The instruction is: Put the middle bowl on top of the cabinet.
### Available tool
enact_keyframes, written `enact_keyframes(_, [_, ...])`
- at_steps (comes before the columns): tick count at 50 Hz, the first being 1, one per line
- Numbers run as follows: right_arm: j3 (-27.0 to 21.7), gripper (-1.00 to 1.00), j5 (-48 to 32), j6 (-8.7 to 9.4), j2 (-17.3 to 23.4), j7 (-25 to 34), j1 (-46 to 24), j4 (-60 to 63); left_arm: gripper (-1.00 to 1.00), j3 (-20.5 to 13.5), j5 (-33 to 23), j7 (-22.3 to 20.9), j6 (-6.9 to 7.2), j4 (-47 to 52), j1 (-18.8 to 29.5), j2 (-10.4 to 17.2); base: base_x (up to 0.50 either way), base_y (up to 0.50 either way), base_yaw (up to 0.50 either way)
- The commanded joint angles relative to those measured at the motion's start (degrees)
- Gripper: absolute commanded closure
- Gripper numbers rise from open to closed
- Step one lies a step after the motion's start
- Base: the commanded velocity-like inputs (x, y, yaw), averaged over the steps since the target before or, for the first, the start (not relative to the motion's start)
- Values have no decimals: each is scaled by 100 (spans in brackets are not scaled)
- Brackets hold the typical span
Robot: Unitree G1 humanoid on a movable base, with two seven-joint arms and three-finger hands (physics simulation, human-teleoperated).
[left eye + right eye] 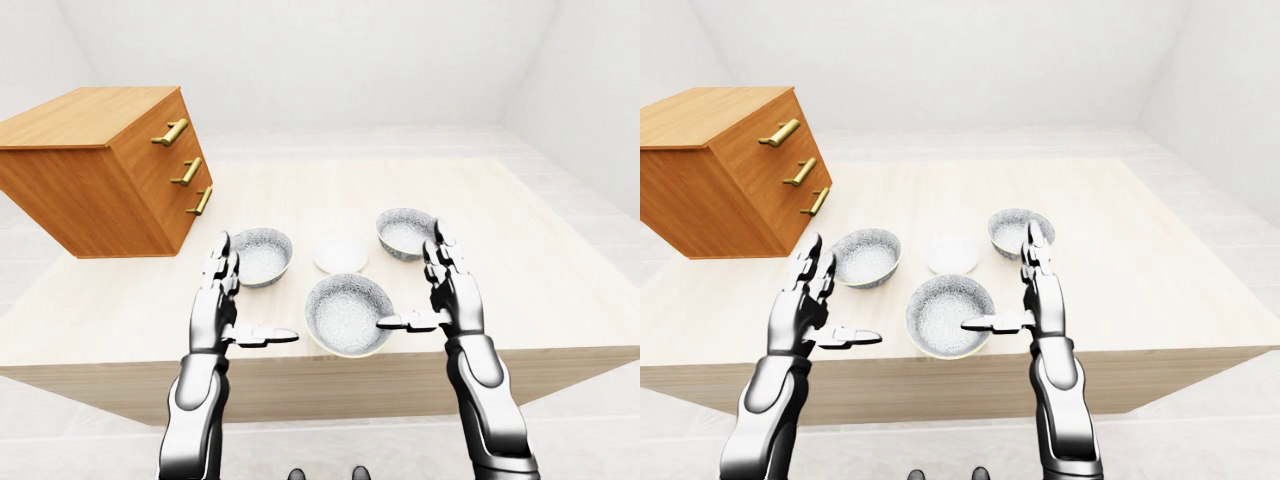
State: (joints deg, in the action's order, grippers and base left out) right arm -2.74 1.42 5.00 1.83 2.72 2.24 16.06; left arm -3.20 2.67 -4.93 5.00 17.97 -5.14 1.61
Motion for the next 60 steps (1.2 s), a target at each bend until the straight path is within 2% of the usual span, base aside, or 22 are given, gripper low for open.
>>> enact_keyframes(1, [-75,-100,-81,0,18,59,-182,716,-100,-60,-93,-157,0,1140,-240,54,0,0,0])
enact_keyframes(6, [-161,-100,32,0,29,117,-252,1012,-100,-159,24,-321,0,1498,-301,32,0,0,0])
enact_keyframes(11, [-207,-100,14,0,32,29,-445,1076,-100,-156,-64,-336,0,1313,-178,11,0,0,0])
enact_keyframes(15, [-237,-100,52,0,50,17,-551,1244,-100,-376,143,-342,0,1601,-12,16,0,0,0])
enact_keyframes(19, [-288,-100,115,0,53,12,-538,1292,-100,-443,123,-365,0,1661,74,66,0,0,0])
enact_keyframes(21, [-299,-100,135,0,62,39,-513,1213,-100,-735,331,-370,0,1727,307,144,0,24,0])
enact_keyframes(25, [-367,-100,168,0,96,34,-572,1107,-100,-903,459,-407,0,1794,181,117,0,43,0])
enact_keyframes(28, [-402,-100,214,0,114,30,-601,1181,-100,-896,526,-428,0,1789,135,75,0,50,0])
enact_keyframes(30, [-400,-100,218,0,115,12,-586,1266,-100,-616,463,-603,0,1656,-59,48,0,50,0])
enact_keyframes(32, [-398,-100,231,0,115,15,-568,1310,-100,-467,280,-589,0,1530,-178,-9,0,50,0])
enact_keyframes(48, [-223,-100,131,0,41,21,-420,1130,-100,-679,376,-482,0,1605,-104,-1,0,50,0])
enact_keyframes(60, [-283,-100,172,0,75,56,-433,1270,-100,-701,272,-390,0,1568,-38,20,0,50,0])
